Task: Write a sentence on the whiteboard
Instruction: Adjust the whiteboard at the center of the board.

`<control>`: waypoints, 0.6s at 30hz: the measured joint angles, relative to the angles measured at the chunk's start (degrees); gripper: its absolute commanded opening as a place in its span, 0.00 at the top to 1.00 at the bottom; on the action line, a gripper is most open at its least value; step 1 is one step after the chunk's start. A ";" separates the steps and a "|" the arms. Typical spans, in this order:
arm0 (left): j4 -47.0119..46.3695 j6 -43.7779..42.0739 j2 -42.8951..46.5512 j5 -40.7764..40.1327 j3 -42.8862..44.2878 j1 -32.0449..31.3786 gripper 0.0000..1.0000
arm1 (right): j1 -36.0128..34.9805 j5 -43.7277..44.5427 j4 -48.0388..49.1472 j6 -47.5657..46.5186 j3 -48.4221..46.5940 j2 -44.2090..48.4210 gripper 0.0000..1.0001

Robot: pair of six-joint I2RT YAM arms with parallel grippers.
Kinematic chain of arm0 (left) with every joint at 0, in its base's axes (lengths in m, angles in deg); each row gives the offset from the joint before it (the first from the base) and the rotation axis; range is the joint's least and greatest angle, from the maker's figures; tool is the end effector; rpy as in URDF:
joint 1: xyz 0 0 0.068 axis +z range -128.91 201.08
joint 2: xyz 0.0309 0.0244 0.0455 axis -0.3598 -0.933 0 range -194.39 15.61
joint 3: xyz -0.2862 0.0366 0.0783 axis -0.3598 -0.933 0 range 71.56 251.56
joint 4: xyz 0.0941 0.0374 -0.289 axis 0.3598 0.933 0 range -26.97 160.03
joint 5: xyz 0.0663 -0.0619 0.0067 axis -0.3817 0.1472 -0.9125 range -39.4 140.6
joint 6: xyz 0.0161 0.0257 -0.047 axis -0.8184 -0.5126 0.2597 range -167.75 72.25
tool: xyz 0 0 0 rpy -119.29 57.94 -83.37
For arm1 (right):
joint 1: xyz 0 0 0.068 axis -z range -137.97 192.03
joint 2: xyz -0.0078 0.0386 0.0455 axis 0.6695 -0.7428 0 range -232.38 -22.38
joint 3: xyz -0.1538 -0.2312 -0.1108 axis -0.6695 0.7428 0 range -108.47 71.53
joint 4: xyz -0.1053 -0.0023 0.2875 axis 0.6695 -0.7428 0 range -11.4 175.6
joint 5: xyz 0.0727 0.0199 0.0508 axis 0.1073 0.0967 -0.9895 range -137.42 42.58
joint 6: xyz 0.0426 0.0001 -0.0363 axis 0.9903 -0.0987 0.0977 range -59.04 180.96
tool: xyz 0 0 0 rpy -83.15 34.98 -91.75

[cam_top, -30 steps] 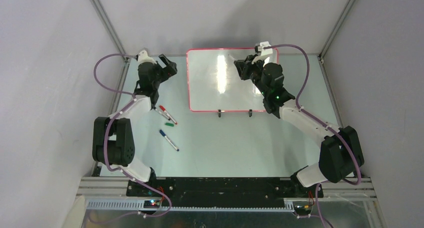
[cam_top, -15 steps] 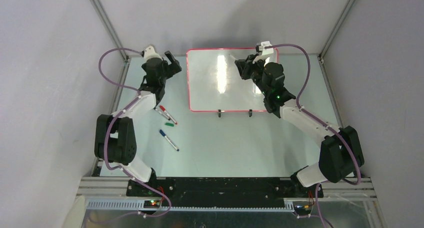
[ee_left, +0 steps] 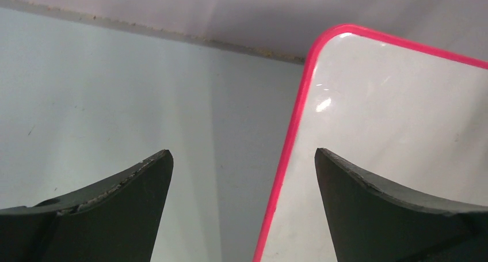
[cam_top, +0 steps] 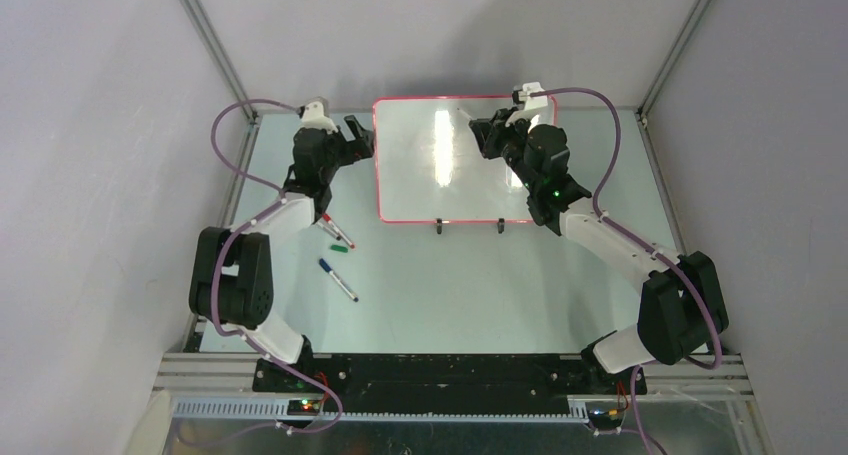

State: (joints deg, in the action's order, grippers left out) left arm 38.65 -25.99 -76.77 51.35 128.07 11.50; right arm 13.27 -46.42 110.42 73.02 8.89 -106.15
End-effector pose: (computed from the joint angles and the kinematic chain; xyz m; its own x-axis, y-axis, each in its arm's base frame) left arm 0.4086 -0.0697 0.2591 -0.2490 -0.3339 -0.9091 0.0936 0.9260 -0.3658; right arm 0.3466 0.1895 0.3606 -0.0422 0.2151 -0.9757 -0.4673 0.8589 0.2096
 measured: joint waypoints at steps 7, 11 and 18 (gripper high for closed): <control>-5.62 0.09 -0.31 3.15 -2.58 0.22 0.01 | 0.00 0.00 0.39 0.28 0.00 0.00 1.00; -8.20 0.92 -1.53 6.12 -2.58 0.63 0.08 | 0.00 0.00 0.39 0.35 0.00 0.00 1.00; -11.56 4.50 -4.85 12.02 -2.51 2.71 0.09 | 0.00 0.00 0.39 0.37 0.00 0.00 1.00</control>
State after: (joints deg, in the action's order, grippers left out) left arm 27.08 -21.49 -81.62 63.37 125.56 14.21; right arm 13.27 -46.42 110.81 73.39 8.89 -106.15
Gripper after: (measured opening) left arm 0.907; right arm 0.136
